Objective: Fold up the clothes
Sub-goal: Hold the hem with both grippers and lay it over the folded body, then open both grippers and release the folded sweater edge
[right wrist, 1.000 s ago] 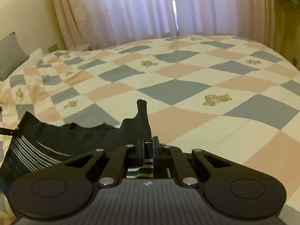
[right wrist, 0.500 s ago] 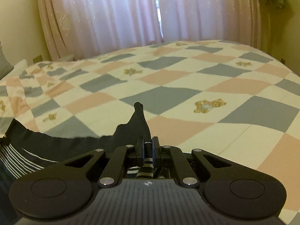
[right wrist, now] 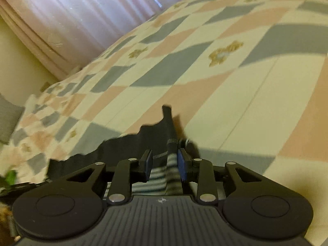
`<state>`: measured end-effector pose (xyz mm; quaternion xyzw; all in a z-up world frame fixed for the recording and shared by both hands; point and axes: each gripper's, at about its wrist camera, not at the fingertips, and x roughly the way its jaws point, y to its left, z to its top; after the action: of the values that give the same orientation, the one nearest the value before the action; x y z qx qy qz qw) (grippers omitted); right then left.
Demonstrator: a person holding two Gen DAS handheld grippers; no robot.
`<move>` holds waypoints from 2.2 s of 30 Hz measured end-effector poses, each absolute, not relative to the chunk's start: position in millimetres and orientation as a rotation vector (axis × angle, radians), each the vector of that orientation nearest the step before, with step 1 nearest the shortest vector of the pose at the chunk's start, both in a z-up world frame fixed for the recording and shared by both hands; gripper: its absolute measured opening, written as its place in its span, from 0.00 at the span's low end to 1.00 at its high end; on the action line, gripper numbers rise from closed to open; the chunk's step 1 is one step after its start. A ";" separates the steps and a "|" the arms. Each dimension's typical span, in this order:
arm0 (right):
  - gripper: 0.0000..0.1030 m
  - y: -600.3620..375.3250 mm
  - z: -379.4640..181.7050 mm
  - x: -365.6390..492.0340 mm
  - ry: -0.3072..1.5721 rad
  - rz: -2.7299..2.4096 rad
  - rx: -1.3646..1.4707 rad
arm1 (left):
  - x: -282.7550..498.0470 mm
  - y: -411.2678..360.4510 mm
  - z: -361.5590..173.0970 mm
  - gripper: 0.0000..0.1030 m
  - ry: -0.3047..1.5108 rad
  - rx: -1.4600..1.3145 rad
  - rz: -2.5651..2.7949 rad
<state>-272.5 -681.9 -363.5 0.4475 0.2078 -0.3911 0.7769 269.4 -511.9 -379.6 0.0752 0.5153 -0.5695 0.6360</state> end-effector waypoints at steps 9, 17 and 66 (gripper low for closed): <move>0.07 -684.9 -367.5 -267.6 0.545 -0.759 0.957 | 261.8 -519.6 -374.9 0.05 1.107 0.297 -1.359; 0.06 -672.3 -335.2 -271.7 0.404 -0.813 0.793 | 264.3 -503.8 -354.2 0.05 0.983 0.185 -1.367; 0.31 -529.0 -370.8 -277.7 0.641 -1.179 0.874 | 170.7 -360.4 -355.1 0.16 1.047 0.381 -1.034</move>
<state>-277.7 -529.0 -370.8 0.3918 0.2874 -0.5285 0.6962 170.7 -360.4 -355.1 0.1726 0.4745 -0.4685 0.7249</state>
